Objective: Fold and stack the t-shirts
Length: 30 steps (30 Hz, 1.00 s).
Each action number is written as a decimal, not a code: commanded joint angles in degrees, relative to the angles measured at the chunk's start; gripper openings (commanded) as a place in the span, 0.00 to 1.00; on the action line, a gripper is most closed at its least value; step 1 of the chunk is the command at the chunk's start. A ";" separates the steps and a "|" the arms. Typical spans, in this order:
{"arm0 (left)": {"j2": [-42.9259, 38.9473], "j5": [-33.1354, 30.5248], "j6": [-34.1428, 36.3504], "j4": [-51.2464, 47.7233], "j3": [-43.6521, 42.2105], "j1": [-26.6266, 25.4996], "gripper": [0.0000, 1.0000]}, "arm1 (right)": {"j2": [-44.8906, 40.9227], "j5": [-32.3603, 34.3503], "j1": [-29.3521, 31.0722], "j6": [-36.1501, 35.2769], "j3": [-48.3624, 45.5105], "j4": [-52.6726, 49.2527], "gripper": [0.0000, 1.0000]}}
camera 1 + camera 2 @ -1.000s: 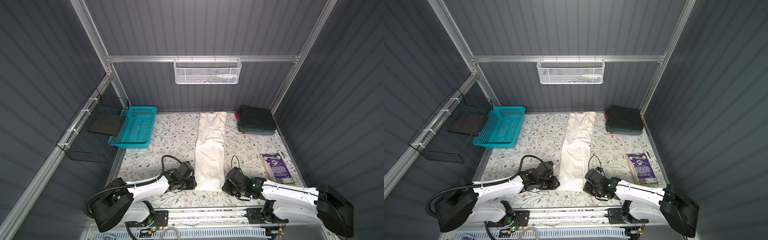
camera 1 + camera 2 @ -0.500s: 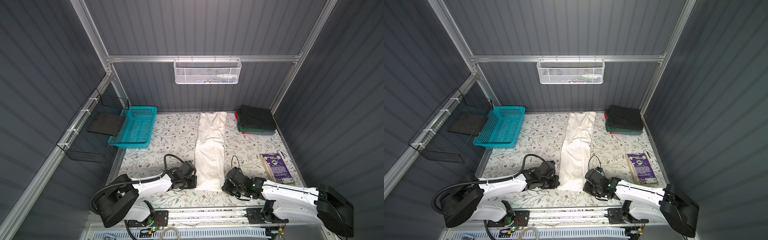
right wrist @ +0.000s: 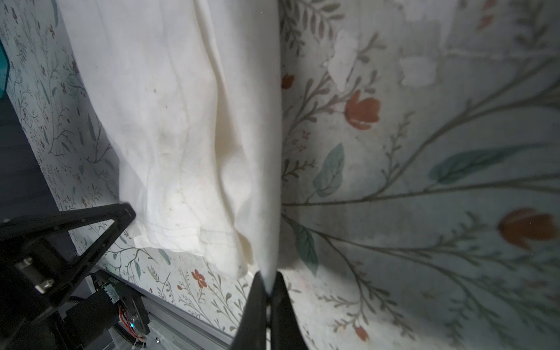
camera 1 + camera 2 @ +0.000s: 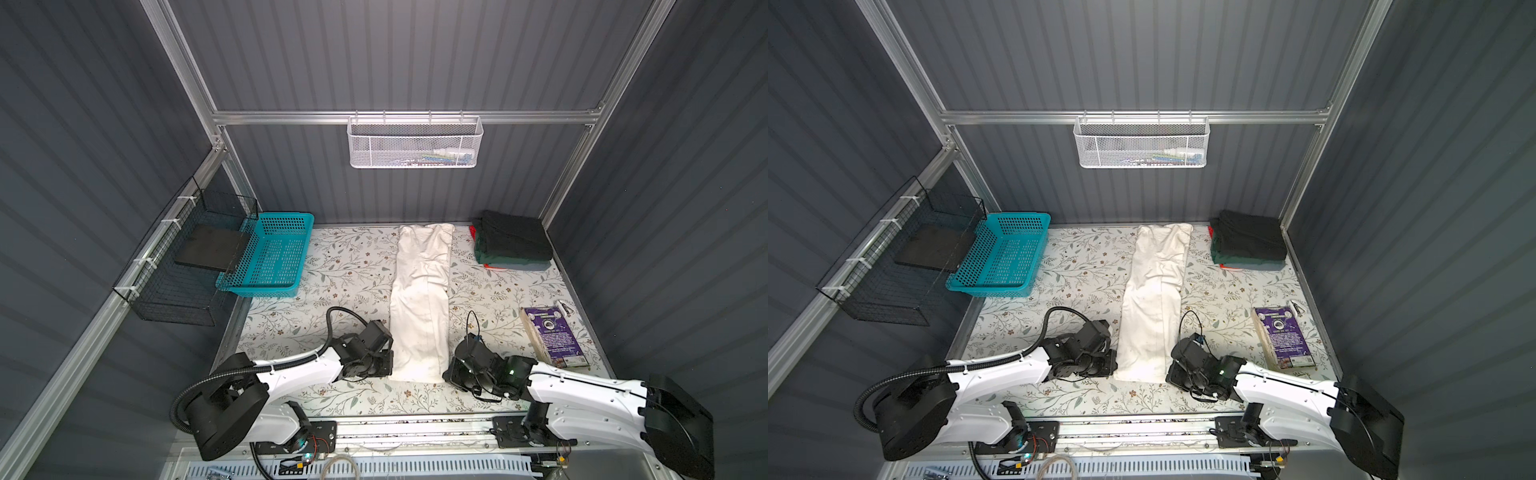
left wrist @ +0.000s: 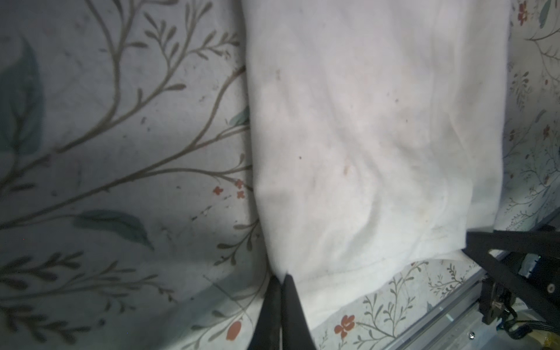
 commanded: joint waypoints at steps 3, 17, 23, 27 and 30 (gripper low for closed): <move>-3.98 -3.01 -0.43 -2.86 0.90 -2.39 0.00 | -1.54 2.08 2.26 -0.48 3.41 -5.14 0.00; -10.92 -17.73 -3.38 -19.41 13.04 -7.49 0.00 | -10.78 11.94 6.60 0.54 11.00 -17.79 0.00; -6.39 -20.43 -1.39 -20.88 18.43 -6.96 0.00 | -9.87 10.85 2.80 -2.40 13.48 -18.38 0.00; -3.70 -18.86 1.08 -20.44 21.54 -2.78 0.00 | -9.54 7.99 -3.12 -5.69 13.95 -15.78 0.00; -1.06 -16.98 3.84 -19.48 23.64 0.81 0.00 | -8.88 5.12 -8.18 -8.58 14.45 -13.27 0.00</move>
